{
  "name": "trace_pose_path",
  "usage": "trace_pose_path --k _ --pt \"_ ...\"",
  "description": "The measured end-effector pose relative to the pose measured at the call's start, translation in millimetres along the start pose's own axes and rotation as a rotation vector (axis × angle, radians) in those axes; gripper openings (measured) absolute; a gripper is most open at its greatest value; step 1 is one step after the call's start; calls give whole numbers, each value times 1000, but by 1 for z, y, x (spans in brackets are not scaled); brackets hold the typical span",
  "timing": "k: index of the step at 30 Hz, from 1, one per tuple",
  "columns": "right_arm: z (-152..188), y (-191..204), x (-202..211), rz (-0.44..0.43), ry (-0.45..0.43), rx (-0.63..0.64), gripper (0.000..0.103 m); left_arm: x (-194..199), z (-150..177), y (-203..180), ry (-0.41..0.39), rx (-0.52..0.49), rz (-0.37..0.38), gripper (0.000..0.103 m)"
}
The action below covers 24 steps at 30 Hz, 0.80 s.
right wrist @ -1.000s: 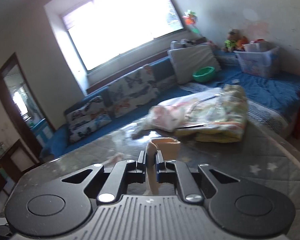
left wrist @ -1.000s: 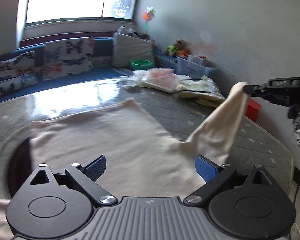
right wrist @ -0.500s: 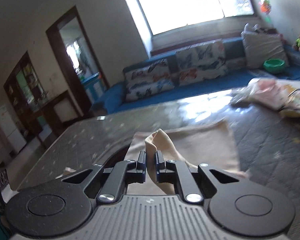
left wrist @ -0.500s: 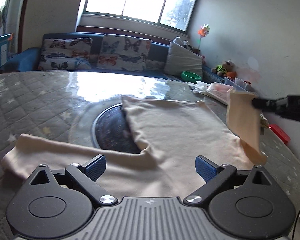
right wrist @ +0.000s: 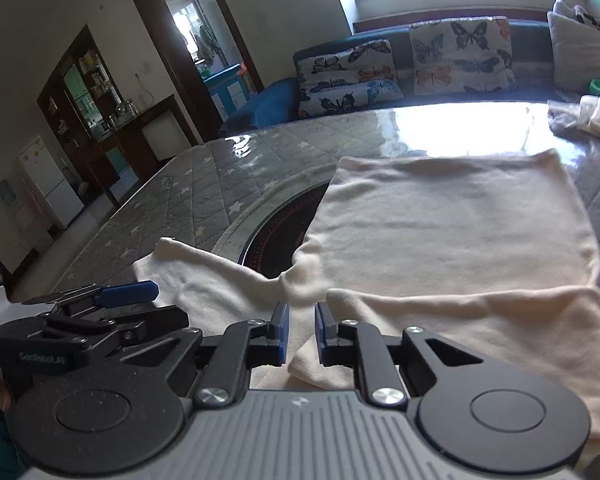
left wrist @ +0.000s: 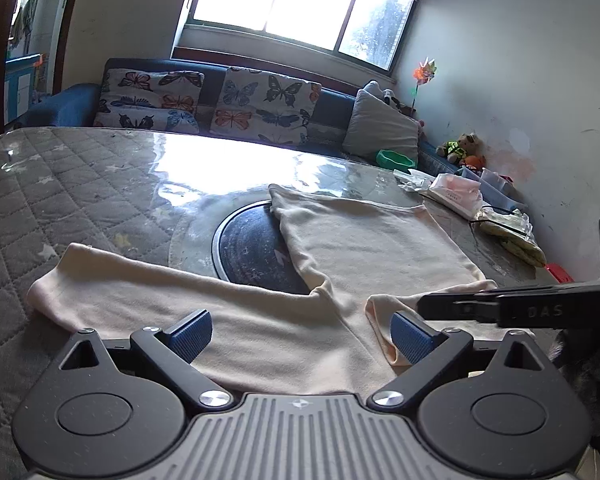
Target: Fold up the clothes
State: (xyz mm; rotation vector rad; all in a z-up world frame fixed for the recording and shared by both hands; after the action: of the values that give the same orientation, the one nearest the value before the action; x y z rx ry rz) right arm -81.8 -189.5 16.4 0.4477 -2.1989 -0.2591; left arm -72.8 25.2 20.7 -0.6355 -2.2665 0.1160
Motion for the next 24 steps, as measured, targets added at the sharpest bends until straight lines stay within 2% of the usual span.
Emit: trace_pose_path --k 2,5,8,11,17,20,24 --pt "0 -12 18 29 -21 10 14 -1 -2 -4 -2 -12 7 98" --pt "6 -43 45 125 -35 20 14 -5 -5 -13 -2 -35 24 96" --pt "20 -73 61 223 -26 9 14 -11 -9 -24 2 -64 46 92" --pt "37 -105 70 287 -4 -28 14 -20 -13 -39 7 -96 66 82" --pt "53 -125 63 301 23 -39 14 -45 -20 -77 46 -171 135 61" --pt "55 -129 64 293 25 -39 14 -56 -16 -94 61 -227 128 59" --pt "41 -131 72 295 -18 -39 14 -66 -15 -99 77 -219 134 59"
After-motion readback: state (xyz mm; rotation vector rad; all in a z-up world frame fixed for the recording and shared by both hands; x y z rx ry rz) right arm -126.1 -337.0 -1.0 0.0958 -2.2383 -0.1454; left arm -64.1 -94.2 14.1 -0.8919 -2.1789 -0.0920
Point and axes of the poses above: each gripper's, at about its wrist camera, not at the fingertips, and x roughly against the way its jaws point, y to its left, z to its underside, the point moved 5 cm from there along -x, roughly the way its jaws point, and after that the axes turned 8 degrees about y, right-handed, at the moved point
